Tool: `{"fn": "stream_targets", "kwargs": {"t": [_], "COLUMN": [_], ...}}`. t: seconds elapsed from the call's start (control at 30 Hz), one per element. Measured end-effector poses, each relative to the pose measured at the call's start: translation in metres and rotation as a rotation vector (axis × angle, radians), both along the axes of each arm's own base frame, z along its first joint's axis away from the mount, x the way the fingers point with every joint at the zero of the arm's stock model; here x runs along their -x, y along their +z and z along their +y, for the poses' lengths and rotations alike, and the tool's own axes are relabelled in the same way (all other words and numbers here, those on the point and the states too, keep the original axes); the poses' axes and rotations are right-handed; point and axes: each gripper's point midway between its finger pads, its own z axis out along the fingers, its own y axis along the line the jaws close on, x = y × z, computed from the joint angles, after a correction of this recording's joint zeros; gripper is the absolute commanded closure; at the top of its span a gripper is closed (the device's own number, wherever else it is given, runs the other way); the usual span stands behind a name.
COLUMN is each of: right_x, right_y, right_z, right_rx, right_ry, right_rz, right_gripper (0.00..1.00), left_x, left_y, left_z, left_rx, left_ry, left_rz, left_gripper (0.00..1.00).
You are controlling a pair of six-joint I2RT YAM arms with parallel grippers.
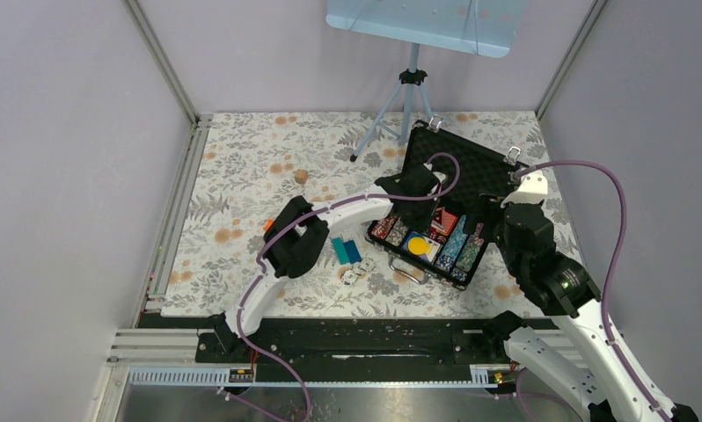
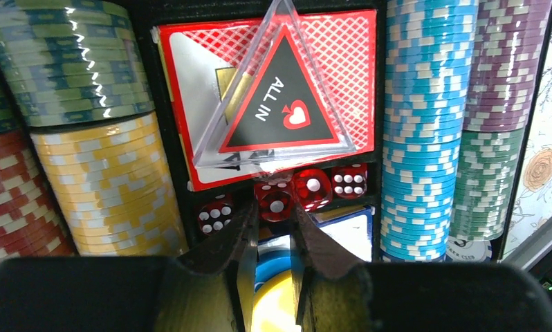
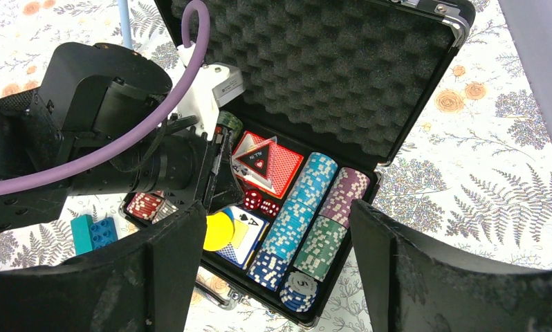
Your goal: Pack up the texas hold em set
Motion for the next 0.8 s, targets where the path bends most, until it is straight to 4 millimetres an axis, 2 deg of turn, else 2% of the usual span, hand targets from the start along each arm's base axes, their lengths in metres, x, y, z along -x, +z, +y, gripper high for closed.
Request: {"fn": "stream_targets", "kwargs": {"t": [0.37, 0.47, 0.53, 0.8], "right_x": [0.000, 0.000, 0.000, 0.000], "right_y": [0.000, 0.000, 0.000, 0.000], "right_z": [0.000, 0.000, 0.000, 0.001], "right_rx": [0.000, 0.000, 0.000, -0.003], "right_ry": [0.000, 0.000, 0.000, 0.006], "right_rz": [0.000, 0.000, 0.000, 0.001], "right_gripper": [0.18, 0.18, 0.18, 0.18], "left_x": [0.009, 0.009, 0.009, 0.003], "left_y": [0.002, 0.001, 0.001, 0.001], "left_z": [-0.010, -0.010, -0.010, -0.006], "left_rx": [0.020, 0.019, 0.018, 0.000], "left_ry": [-0.010, -0.010, -0.009, 0.006], "left_rz": [0.009, 0.010, 0.009, -0.003], "left_gripper": [0.80, 0.76, 0.70, 0.63]}}
